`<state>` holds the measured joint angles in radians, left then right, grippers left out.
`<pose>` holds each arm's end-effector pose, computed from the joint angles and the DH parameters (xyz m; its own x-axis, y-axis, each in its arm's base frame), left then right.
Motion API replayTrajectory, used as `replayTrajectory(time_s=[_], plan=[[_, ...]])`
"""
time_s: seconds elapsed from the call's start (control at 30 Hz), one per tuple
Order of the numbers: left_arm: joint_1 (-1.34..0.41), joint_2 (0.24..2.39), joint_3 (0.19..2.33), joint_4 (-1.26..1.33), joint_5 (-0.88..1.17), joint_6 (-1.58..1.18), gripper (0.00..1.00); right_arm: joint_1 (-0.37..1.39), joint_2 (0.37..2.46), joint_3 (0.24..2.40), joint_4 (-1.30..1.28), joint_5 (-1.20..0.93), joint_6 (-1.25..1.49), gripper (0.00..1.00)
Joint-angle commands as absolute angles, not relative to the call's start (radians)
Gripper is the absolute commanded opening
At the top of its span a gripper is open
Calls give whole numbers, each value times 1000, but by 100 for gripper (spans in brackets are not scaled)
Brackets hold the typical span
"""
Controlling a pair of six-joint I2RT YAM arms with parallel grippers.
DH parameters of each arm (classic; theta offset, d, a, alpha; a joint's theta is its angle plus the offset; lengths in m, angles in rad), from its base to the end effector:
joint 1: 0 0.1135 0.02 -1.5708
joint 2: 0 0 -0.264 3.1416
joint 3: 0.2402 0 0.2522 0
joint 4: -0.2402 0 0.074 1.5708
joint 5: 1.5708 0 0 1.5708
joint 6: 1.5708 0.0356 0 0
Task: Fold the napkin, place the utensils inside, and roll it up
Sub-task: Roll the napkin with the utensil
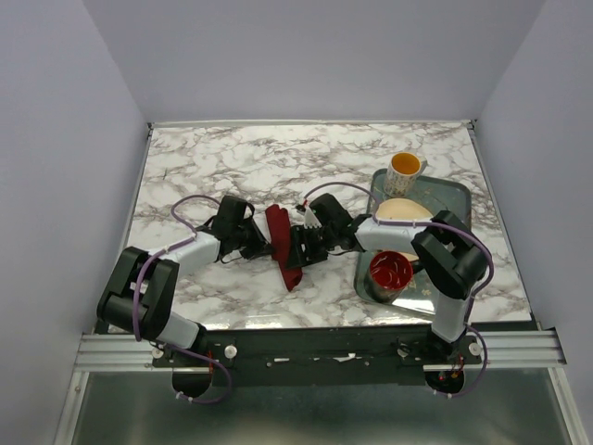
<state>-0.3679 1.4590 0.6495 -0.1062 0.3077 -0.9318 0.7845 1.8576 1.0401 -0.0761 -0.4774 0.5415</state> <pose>0.2469 -0.1067 0.1543 -0.8546 -0.4904 -0.1706 -0.2868 0.7197 -0.6323 0.2519 0.2745 0.1468 -0.9011 -0.2526 -0.3524 -0.4280 0.6482 0.6298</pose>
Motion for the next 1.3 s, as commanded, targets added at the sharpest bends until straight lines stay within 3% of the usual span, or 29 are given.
replayTrajectory(time_s=[0.0, 0.17, 0.2, 0.27, 0.67, 0.73, 0.77, 0.87, 1.0, 1.27], plan=[[-368, 1488, 647, -95, 316, -922, 11, 790, 1878, 1000, -100, -426, 515, 62], [-371, 1497, 624, -84, 322, -925, 8, 784, 1864, 983, -83, -407, 531, 52], [-370, 1488, 620, -81, 321, -925, 8, 781, 1864, 979, -78, -416, 535, 45], [-370, 1480, 601, -81, 311, -925, 7, 778, 1864, 970, -64, -417, 545, 41], [-371, 1494, 601, -70, 298, -910, 6, 772, 1861, 939, -9, -500, 551, 45], [-370, 1470, 618, -100, 281, -897, 16, 772, 1855, 940, -8, -531, 554, 50], [-370, 1457, 630, -126, 273, -891, 26, 772, 1850, 940, -8, -534, 557, 51], [-370, 1404, 652, -187, 241, -881, 40, 772, 1807, 936, -9, -515, 557, 58], [-370, 1348, 689, -258, 218, -859, 48, 772, 1764, 950, -41, -502, 552, 68], [-380, 1281, 807, -417, 192, -857, 67, 767, 1680, 945, -142, -370, 526, 78]])
